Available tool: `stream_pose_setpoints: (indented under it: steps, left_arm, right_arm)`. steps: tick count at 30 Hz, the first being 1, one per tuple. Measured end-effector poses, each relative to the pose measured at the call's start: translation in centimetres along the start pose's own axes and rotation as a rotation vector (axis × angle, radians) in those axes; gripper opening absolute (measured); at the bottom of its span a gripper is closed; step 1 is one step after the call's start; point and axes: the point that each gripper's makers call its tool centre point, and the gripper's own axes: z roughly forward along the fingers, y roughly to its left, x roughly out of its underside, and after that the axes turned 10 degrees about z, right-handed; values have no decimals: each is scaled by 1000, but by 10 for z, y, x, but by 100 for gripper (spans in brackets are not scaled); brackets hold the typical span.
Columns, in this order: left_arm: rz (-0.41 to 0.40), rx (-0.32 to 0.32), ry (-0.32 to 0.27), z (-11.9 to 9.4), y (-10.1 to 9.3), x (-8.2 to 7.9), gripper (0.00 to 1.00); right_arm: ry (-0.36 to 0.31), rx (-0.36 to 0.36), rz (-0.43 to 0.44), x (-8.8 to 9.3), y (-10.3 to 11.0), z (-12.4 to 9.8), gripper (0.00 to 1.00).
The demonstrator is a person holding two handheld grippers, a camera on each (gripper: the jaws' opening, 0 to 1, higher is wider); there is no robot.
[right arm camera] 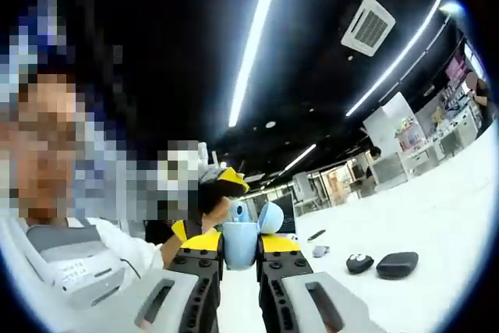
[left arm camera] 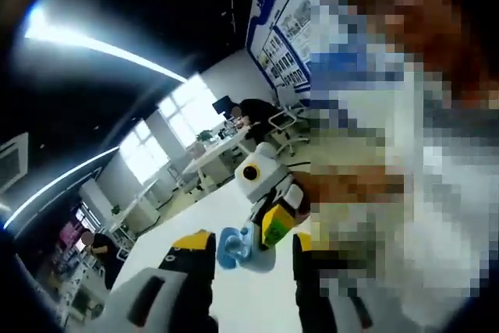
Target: Pick up the earbuds from the table and place the earbuds into the earbud case
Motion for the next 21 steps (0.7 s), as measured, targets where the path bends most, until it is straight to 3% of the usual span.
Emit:
stream_pose_setpoints:
  steps: [6,10,17,21]
  left_arm:
    - [-17,16,-6,5,-9,8,43]
    - [-6,11,3,3,-4,7,44]
    - [-73,-91,-74,-26,21,-11,44]
    - [-219,-208,-155,-57,32,-6,44]
  right_arm:
    - [-22,13,17,-7,-6,-2,15]
    - [-18,23,9,-3,-6,1,15]
    - [28,33,-58,6,-4,5,15]
    - [72,49,-112,16,-7,9,15]
